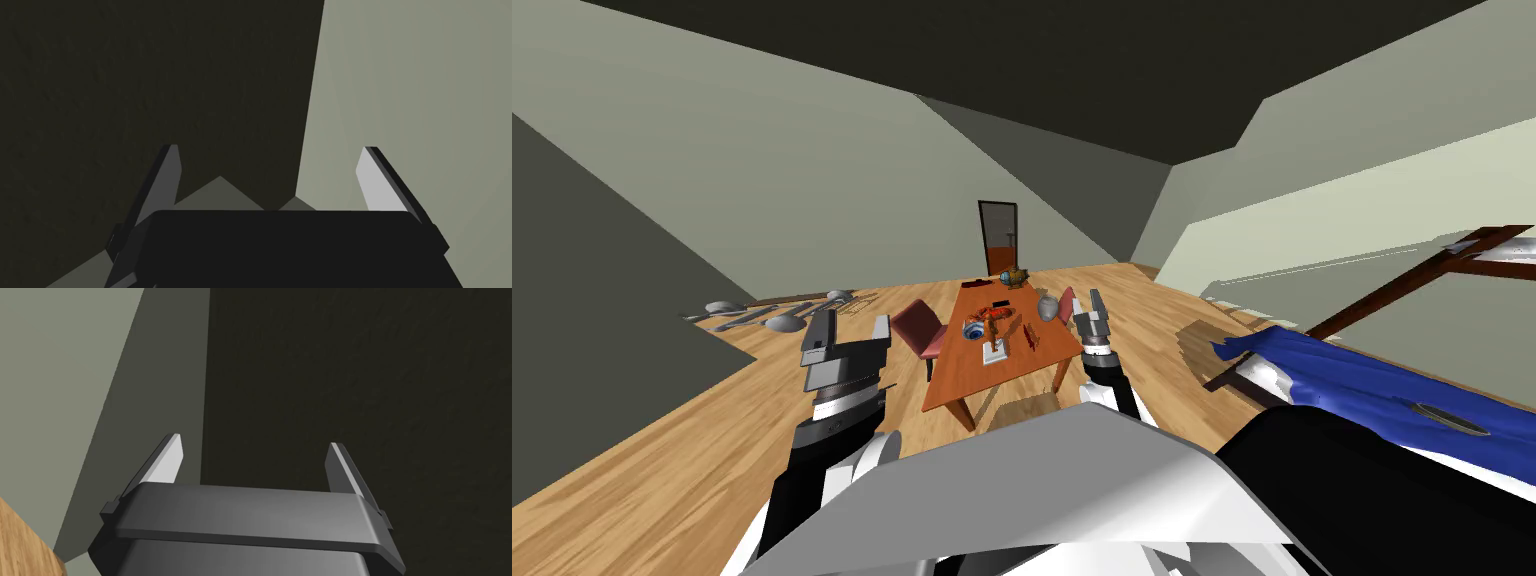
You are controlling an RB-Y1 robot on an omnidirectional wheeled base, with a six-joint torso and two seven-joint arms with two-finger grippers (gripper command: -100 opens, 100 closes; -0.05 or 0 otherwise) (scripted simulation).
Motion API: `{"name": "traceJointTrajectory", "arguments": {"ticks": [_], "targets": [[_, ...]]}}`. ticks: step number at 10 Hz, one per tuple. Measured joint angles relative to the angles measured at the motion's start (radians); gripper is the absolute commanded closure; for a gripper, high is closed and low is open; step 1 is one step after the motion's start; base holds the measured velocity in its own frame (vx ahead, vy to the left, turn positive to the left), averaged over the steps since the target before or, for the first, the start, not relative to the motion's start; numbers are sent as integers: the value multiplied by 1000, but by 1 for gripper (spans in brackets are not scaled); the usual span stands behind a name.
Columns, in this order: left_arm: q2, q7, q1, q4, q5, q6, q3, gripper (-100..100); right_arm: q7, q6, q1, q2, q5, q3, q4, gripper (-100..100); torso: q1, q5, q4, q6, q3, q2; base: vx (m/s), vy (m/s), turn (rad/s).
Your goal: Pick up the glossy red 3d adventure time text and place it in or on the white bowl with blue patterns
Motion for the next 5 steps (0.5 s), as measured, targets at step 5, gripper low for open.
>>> {"name": "traceJointTrajectory", "arguments": {"ticks": [5], "targets": [[0,0,0,0,0,0,0,0,50,35,32,-103,-119,39,78,-100,0,0,0,0,1,2,-25,17,249]]}}
